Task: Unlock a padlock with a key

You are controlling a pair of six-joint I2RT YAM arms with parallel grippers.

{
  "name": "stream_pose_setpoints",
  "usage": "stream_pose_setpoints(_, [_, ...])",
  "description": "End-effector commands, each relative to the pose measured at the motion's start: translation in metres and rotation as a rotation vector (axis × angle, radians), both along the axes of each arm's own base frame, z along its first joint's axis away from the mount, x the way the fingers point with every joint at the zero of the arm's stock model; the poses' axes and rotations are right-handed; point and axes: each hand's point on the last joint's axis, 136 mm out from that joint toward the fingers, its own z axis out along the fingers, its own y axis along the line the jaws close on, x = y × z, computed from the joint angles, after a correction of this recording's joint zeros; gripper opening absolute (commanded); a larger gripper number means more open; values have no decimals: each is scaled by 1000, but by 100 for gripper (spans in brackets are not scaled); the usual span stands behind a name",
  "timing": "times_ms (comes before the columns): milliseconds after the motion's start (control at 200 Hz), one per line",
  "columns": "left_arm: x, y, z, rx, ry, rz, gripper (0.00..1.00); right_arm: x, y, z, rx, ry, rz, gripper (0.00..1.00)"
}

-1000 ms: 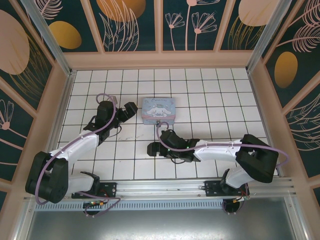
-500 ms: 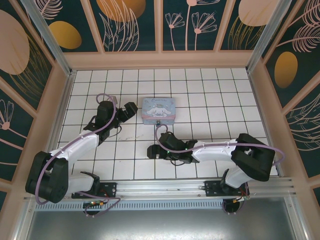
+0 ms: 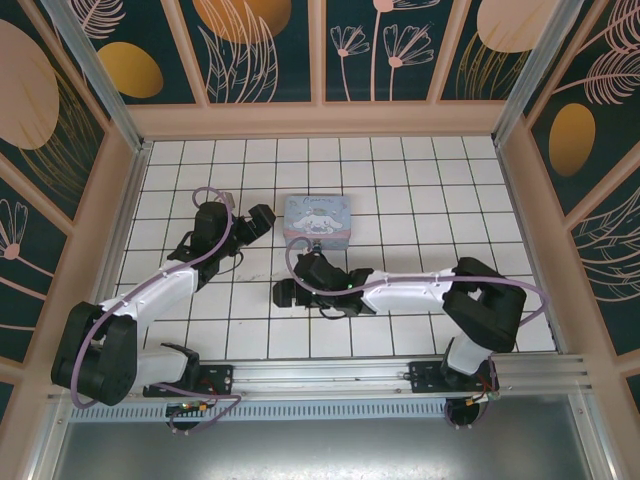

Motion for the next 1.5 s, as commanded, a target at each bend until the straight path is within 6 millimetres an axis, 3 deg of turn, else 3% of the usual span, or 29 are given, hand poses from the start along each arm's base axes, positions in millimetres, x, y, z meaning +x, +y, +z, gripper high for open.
stream_pose_setpoints(0, [3, 2, 4, -9, -16, 11, 99, 8, -28, -12, -190, -30, -87, 84])
stream_pose_setpoints(265, [5, 18, -3, 42, 30, 99, 99, 6, -34, -39, -321, -18, -106, 60])
stream_pose_setpoints(626, [6, 12, -6, 27, 38, 78, 99, 6, -22, -49, -322, -8, -92, 57])
stream_pose_setpoints(1211, [5, 11, 1, 11, 10, 71, 99, -17, -17, -89, -471, 24, -53, 39])
stream_pose_setpoints(1496, [2, 11, -3, 11, 16, 64, 99, -20, -22, -102, -447, 59, -49, 11])
